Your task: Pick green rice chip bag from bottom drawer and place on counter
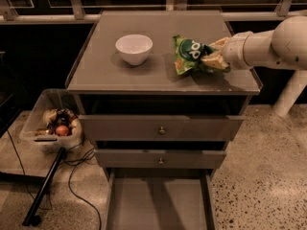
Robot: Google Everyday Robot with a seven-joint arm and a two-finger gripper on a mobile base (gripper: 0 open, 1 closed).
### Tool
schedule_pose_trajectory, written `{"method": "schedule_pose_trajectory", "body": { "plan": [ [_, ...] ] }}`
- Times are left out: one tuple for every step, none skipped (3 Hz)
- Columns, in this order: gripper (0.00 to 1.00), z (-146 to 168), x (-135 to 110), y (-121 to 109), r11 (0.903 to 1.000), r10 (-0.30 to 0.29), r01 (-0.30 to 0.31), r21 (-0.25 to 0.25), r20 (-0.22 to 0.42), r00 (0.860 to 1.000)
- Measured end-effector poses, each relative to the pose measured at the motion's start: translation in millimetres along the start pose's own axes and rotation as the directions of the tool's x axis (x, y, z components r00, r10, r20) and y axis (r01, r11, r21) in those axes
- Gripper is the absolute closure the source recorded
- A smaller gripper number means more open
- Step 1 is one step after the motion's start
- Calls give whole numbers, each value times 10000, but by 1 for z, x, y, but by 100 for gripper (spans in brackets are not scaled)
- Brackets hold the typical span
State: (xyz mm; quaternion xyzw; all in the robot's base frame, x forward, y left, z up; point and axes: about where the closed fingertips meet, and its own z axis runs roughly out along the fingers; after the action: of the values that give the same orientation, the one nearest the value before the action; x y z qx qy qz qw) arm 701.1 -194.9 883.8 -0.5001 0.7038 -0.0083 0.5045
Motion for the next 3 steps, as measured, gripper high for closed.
{"method": "schedule_pose_trajectory", "body": {
  "plan": [
    [59,0,0,0,10000,0,0,-1,0,10000],
    [36,0,0,0,10000,0,0,-1,0,10000],
    [13,0,0,0,10000,0,0,-2,1,10000]
  ]
}}
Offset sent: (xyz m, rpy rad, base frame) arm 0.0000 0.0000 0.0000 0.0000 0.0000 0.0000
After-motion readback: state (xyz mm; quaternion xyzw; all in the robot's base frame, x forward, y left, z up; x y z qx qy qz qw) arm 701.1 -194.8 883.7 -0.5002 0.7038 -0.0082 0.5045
